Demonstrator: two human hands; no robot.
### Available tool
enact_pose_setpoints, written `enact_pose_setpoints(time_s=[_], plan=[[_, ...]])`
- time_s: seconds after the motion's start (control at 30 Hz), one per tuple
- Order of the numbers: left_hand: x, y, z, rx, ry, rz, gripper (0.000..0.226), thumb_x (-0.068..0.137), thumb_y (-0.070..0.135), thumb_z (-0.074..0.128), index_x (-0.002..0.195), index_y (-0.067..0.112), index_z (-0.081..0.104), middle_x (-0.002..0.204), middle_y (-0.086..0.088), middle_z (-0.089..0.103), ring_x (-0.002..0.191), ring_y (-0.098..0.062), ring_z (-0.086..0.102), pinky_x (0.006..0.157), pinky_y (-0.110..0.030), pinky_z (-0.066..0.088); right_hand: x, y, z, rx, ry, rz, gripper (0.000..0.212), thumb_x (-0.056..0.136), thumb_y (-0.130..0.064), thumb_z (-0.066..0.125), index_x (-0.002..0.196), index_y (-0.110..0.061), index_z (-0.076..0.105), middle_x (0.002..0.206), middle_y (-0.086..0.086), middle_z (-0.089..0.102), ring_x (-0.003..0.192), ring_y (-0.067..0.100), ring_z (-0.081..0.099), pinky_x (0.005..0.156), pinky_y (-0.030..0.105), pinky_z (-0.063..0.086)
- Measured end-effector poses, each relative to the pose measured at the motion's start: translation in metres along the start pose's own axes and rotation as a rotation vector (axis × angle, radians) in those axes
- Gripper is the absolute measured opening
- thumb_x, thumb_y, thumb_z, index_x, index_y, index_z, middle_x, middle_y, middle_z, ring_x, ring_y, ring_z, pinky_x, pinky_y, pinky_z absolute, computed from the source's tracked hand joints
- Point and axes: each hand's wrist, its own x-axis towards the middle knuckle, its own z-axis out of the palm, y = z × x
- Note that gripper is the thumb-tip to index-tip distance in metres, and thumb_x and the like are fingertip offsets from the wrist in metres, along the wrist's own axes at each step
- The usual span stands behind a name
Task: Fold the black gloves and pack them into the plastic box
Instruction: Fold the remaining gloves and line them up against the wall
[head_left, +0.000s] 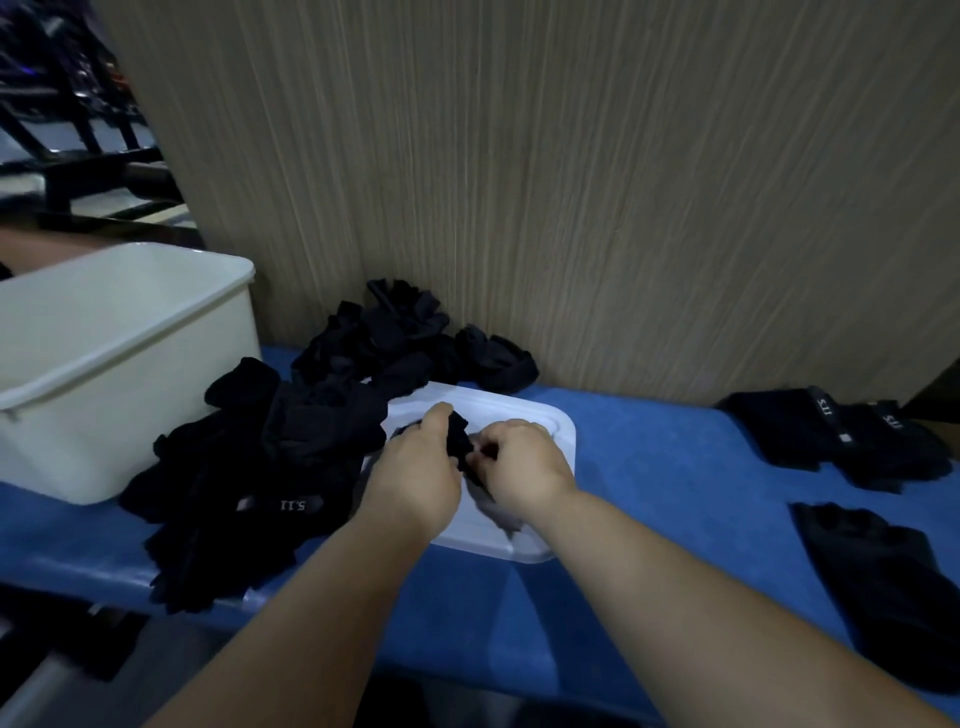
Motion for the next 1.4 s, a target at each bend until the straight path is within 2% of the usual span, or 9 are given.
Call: enact_pose_setpoints(time_s=[0.27, 0.4, 0.57, 0.77, 0.9, 1.03, 1.17, 1.33, 1.4], plan=[[0.003, 0.006, 0.011, 0.020, 0.028, 0.125, 0.045, 0.089, 0.032, 0.062, 0.132, 0.031, 0.050, 0.124, 0.009, 0.056, 0.117, -0.017, 0.049, 0.099, -0.037, 0.043, -0.046, 0.034, -0.038, 0.168, 0.029, 0.035, 0.019, 0.091, -0.024, 0.059, 0.074, -0.030, 0.053, 0.076, -0.007, 0.062, 0.071, 0.013, 0.059, 0.068, 0.029, 0.049], [-0.004, 0.022, 0.022, -0.074, -0.142, 0.254, 0.023, 0.080, 0.036, 0.070, 0.101, 0.041, 0.063, 0.100, 0.017, 0.060, 0.100, -0.006, 0.057, 0.092, -0.034, 0.049, -0.081, 0.061, -0.063, 0.144, 0.063, 0.045, 0.017, 0.091, -0.023, 0.060, 0.076, -0.028, 0.055, 0.067, -0.007, 0.060, 0.060, 0.007, 0.052, 0.062, 0.023, 0.044], [-0.019, 0.048, 0.040, -0.082, -0.283, 0.360, 0.027, 0.077, 0.034, 0.075, 0.098, 0.035, 0.059, 0.098, 0.016, 0.055, 0.089, -0.002, 0.057, 0.080, -0.023, 0.048, -0.116, 0.084, -0.080, 0.227, 0.056, 0.072, 0.014, 0.090, -0.021, 0.064, 0.077, -0.024, 0.060, 0.058, -0.015, 0.058, 0.056, -0.001, 0.050, 0.061, 0.018, 0.043], [-0.028, 0.068, 0.058, -0.163, -0.243, 0.376, 0.013, 0.083, 0.027, 0.063, 0.095, 0.031, 0.060, 0.089, 0.015, 0.060, 0.077, -0.003, 0.057, 0.071, -0.021, 0.048, -0.135, 0.105, -0.087, 0.383, 0.243, 0.082, 0.012, 0.091, -0.019, 0.062, 0.089, -0.030, 0.057, 0.078, -0.005, 0.068, 0.070, 0.008, 0.060, 0.068, 0.016, 0.044], [-0.034, 0.080, 0.066, -0.328, -0.256, 0.317, 0.014, 0.084, 0.023, 0.063, 0.094, 0.032, 0.060, 0.069, 0.020, 0.060, 0.062, 0.001, 0.056, 0.064, -0.019, 0.048, -0.133, 0.117, -0.097, 0.445, 0.172, 0.070, 0.033, 0.086, -0.011, 0.067, 0.103, -0.037, 0.055, 0.083, -0.006, 0.065, 0.071, 0.003, 0.061, 0.070, 0.012, 0.045], [-0.036, 0.092, 0.072, -0.428, -0.271, 0.291, 0.017, 0.084, 0.025, 0.063, 0.095, 0.033, 0.054, 0.076, 0.011, 0.065, 0.065, -0.005, 0.061, 0.065, -0.024, 0.052, -0.134, 0.125, -0.100, 0.530, 0.163, 0.058, 0.041, 0.078, 0.000, 0.074, 0.100, -0.032, 0.061, 0.080, -0.007, 0.060, 0.071, 0.005, 0.060, 0.072, 0.015, 0.048], [-0.035, 0.105, 0.079, -0.548, -0.283, 0.254, 0.024, 0.085, 0.015, 0.063, 0.099, 0.021, 0.045, 0.066, 0.009, 0.057, 0.051, 0.000, 0.047, 0.054, -0.014, 0.040, -0.132, 0.132, -0.106, 0.497, 0.252, 0.055, 0.039, 0.076, 0.000, 0.076, 0.090, -0.034, 0.063, 0.076, -0.010, 0.060, 0.072, 0.006, 0.060, 0.076, 0.015, 0.049], [-0.034, 0.112, 0.091, -0.556, -0.260, 0.276, 0.017, 0.078, 0.014, 0.061, 0.082, 0.025, 0.048, 0.070, -0.006, 0.060, 0.061, -0.019, 0.054, 0.064, -0.039, 0.047, -0.132, 0.139, -0.115, 0.285, 0.368, 0.025, 0.020, 0.083, -0.011, 0.072, 0.080, -0.031, 0.069, 0.084, -0.008, 0.064, 0.074, 0.004, 0.061, 0.074, 0.013, 0.048], [-0.035, 0.113, 0.093, -0.537, -0.236, 0.291, 0.017, 0.079, 0.011, 0.062, 0.079, 0.026, 0.054, 0.083, -0.006, 0.063, 0.062, -0.023, 0.058, 0.064, -0.036, 0.050, -0.134, 0.140, -0.117, 0.297, 0.356, 0.040, 0.018, 0.085, -0.012, 0.070, 0.079, -0.028, 0.069, 0.084, -0.008, 0.065, 0.075, 0.002, 0.061, 0.073, 0.011, 0.046]])
